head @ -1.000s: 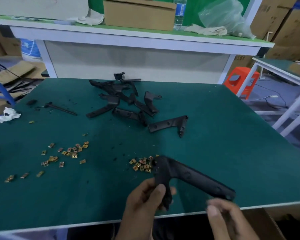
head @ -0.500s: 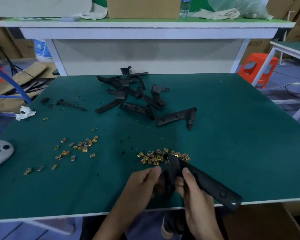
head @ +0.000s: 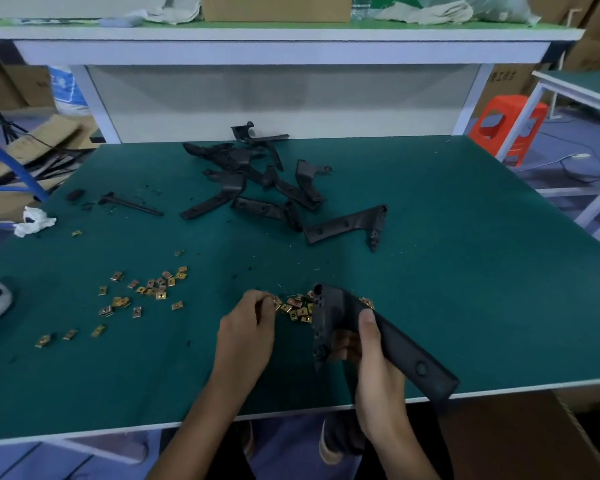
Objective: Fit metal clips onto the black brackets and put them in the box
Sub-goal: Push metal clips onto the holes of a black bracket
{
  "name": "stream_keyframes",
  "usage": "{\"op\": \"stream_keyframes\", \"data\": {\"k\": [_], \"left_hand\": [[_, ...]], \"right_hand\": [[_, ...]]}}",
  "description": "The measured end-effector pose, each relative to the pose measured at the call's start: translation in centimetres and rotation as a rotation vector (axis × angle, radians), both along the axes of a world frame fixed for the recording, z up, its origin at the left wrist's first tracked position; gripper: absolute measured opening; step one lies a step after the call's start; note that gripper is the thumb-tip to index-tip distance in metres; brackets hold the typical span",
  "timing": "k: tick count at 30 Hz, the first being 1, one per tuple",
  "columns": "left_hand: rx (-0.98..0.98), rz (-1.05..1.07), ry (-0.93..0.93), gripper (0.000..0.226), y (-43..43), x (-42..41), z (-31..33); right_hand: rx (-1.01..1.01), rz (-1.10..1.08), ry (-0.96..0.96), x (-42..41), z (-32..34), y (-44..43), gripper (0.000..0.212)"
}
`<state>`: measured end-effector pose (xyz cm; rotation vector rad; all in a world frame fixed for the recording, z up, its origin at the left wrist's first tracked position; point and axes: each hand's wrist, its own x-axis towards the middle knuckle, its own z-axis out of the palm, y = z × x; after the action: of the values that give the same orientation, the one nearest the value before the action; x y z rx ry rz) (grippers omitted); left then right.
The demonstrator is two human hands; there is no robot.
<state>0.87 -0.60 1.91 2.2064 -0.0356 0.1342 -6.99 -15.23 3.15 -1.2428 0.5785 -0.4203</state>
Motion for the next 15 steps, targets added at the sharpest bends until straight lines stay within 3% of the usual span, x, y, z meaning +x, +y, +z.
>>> {"op": "stream_keyframes", "data": {"k": [7,15], "left_hand": [[-0.771,0.002,0.382,0.023,-1.2,-1.6,2.5],[-0.980,-0.056,0.493,0.010,-1.7,-3.0,3.8]], "right_hand": [[0.198,0.035,-0.044,0.0,0.4,-0.5,0.029],[0.260,0.050,-0.090,0.2,0.7,-1.0,0.030]]}}
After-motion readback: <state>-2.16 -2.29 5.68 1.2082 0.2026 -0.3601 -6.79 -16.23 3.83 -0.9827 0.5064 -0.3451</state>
